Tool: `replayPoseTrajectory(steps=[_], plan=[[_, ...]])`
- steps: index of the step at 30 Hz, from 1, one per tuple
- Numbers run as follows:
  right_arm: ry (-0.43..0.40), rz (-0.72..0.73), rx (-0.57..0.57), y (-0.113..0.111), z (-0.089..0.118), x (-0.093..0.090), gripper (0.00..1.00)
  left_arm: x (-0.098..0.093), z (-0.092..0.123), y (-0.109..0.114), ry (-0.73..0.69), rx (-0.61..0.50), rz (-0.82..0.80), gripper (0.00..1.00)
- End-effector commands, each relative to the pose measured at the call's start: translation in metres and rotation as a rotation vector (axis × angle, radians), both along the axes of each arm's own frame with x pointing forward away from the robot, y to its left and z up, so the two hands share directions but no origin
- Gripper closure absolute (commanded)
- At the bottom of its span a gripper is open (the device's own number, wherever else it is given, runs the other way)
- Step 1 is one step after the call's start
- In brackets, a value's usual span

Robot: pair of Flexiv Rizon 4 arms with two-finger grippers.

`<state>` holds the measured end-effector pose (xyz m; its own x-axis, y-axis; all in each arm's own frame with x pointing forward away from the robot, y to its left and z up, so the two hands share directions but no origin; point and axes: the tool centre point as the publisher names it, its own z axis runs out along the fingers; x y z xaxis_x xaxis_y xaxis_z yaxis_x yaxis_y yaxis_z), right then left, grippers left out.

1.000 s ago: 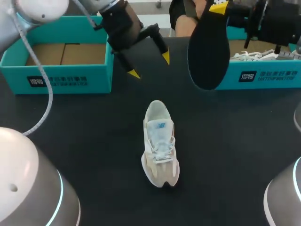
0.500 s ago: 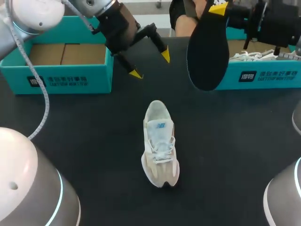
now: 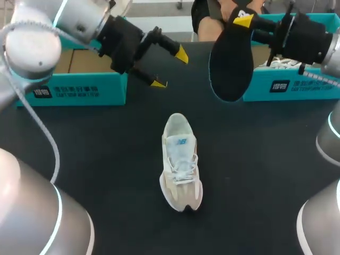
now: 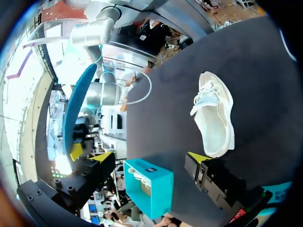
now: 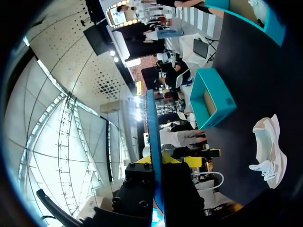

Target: Take the shoe out of the shoebox, open the shoe tongue, remove and reinsert the insole, then place the shoe into the shoebox

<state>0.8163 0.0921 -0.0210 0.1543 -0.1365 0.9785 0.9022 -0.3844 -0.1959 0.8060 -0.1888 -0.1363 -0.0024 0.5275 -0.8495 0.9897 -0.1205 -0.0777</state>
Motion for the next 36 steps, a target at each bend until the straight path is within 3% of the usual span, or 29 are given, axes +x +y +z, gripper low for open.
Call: replayPoseTrajectory(steps=[1, 14, 26, 36], plan=[[0.029, -0.004, -0.008, 0.012, -0.010, 0.010, 1.00, -0.011, -0.004, 0.009, -0.070, -0.386, 0.096, 0.00], [0.097, 0.051, -0.008, 0.040, -0.046, 0.029, 1.00, -0.012, 0.023, 0.018, -0.118, -0.623, 0.194, 0.00], [0.122, 0.129, -0.021, 0.072, -0.063, 0.046, 1.00, -0.019, 0.031, 0.000, -0.101, -0.666, 0.187, 0.00], [0.176, 0.180, -0.043, 0.097, -0.072, 0.040, 1.00, -0.013, 0.028, -0.025, -0.091, -0.663, 0.165, 0.00]])
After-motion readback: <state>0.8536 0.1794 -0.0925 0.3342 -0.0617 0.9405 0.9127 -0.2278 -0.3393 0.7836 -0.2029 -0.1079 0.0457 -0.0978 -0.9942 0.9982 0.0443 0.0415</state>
